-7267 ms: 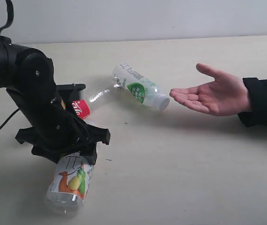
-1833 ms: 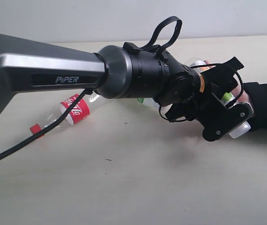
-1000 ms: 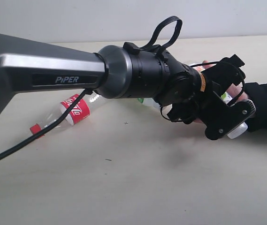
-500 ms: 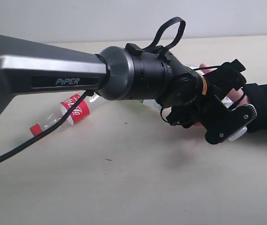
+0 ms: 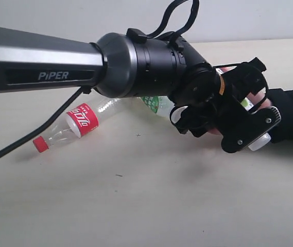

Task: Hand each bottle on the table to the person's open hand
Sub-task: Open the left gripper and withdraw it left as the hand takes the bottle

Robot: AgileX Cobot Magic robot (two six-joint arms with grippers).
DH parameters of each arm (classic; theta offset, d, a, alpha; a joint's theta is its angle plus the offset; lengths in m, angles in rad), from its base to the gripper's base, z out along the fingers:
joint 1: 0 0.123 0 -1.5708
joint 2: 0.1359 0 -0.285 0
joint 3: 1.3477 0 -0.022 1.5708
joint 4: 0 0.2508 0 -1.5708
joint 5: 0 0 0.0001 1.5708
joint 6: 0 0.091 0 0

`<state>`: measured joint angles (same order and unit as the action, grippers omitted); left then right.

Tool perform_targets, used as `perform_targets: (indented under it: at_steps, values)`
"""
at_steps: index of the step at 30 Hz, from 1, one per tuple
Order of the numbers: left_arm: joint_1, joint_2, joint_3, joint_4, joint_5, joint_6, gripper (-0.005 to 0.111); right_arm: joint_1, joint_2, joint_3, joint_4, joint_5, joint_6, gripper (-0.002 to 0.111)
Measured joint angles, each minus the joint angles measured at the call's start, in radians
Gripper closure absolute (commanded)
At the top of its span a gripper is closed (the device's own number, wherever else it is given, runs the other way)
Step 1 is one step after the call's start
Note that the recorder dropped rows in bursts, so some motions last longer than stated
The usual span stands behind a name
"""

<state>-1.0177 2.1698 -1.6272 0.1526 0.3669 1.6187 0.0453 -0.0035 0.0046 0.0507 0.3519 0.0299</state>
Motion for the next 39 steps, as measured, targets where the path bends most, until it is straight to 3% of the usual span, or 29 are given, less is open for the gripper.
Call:
perform_targets:
  at_steps: [12, 19, 27, 30, 32, 34, 39]
  values:
    - [0.0, -0.072, 0.0, 0.0, 0.077, -0.045, 0.015, 0.0, 0.0, 0.0, 0.0, 0.0, 0.0, 0.108]
    - [0.0, -0.133, 0.0, 0.005, 0.189, -0.075, 0.015, 0.0, 0.0, 0.0, 0.0, 0.0, 0.0, 0.108]
    - [0.0, -0.18, 0.0, 0.073, 0.367, -0.309, 0.018, 0.0, 0.0, 0.0, 0.0, 0.0, 0.0, 0.108]
    - [0.0, -0.195, 0.0, 0.144, 0.405, -0.445, 0.043, 0.0, 0.0, 0.0, 0.0, 0.0, 0.0, 0.108]
    - [0.0, -0.207, 0.0, 0.197, 0.436, -0.55, 0.068, 0.0, 0.0, 0.0, 0.0, 0.0, 0.0, 0.108]
    - [0.0, -0.221, 0.0, 0.247, 0.481, -0.645, 0.104, 0.0, 0.0, 0.0, 0.0, 0.0, 0.0, 0.108]
    - [0.0, -0.269, 0.0, 0.35, 0.613, -0.877, 0.107, 0.0, 0.0, 0.0, 0.0, 0.0, 0.0, 0.108]
